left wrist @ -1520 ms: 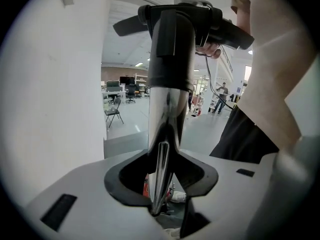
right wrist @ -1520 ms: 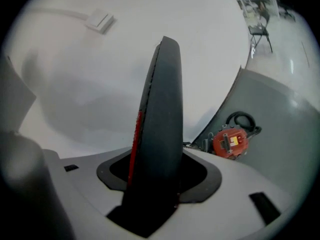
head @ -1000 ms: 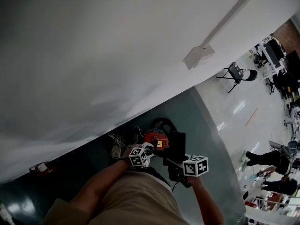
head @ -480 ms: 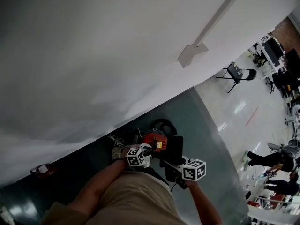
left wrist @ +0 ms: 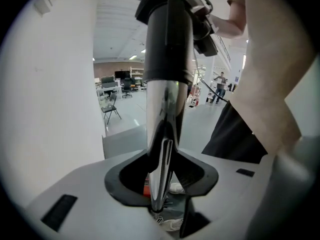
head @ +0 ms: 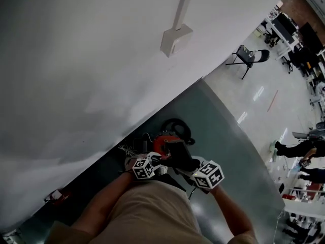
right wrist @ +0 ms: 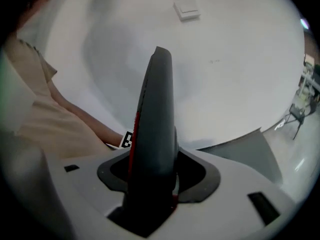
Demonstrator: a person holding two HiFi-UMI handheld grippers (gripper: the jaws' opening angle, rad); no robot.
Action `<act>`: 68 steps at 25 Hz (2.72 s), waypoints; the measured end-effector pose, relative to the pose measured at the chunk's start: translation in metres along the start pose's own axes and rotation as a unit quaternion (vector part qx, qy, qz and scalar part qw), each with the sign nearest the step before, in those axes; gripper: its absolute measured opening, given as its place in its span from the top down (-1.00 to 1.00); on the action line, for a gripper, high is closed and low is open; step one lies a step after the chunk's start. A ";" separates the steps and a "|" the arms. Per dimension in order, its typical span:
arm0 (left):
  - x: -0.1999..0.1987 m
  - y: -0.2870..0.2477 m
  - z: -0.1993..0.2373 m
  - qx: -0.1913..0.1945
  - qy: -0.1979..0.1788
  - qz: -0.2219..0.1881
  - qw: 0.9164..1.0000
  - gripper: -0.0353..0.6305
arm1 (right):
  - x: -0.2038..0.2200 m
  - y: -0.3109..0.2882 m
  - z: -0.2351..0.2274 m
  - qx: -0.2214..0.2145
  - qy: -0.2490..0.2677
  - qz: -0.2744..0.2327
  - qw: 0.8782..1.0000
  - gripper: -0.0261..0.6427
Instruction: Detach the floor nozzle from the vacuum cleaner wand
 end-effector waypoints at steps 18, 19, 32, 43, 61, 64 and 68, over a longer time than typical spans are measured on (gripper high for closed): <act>-0.005 -0.004 0.000 -0.005 0.014 -0.009 1.000 0.43 | -0.012 0.023 -0.023 -0.020 0.009 0.011 1.000 0.24; -0.004 -0.002 0.004 -0.005 0.016 -0.015 1.000 0.43 | -0.017 0.023 -0.015 0.000 0.022 0.015 1.000 0.24; -0.009 -0.010 -0.001 0.006 0.006 -0.025 1.000 0.43 | -0.015 0.040 -0.014 -0.003 0.062 0.048 0.997 0.25; 0.051 0.030 0.040 -0.074 0.091 -0.011 0.993 0.43 | -0.053 0.122 -0.033 -0.013 -0.033 -0.112 0.993 0.25; 0.103 0.077 0.087 -0.217 0.399 -0.054 0.889 0.31 | -0.040 0.055 -0.003 -0.052 -0.010 -0.138 0.989 0.25; 0.122 0.093 0.101 -0.249 0.462 -0.066 0.849 0.26 | -0.032 0.051 -0.003 -0.056 -0.027 -0.141 0.988 0.25; 0.144 0.110 0.112 -0.268 0.503 -0.059 0.819 0.24 | -0.021 0.048 -0.005 -0.055 -0.044 -0.138 0.988 0.25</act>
Point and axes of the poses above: the fingertips, and each gripper's own axes: y backward along the fingers, z to its left, x out of its underside, the point moved 9 cm from there along y, backward along the fingers, and after that the axes turned 2 degrees about -x, right-handed, at the moved point
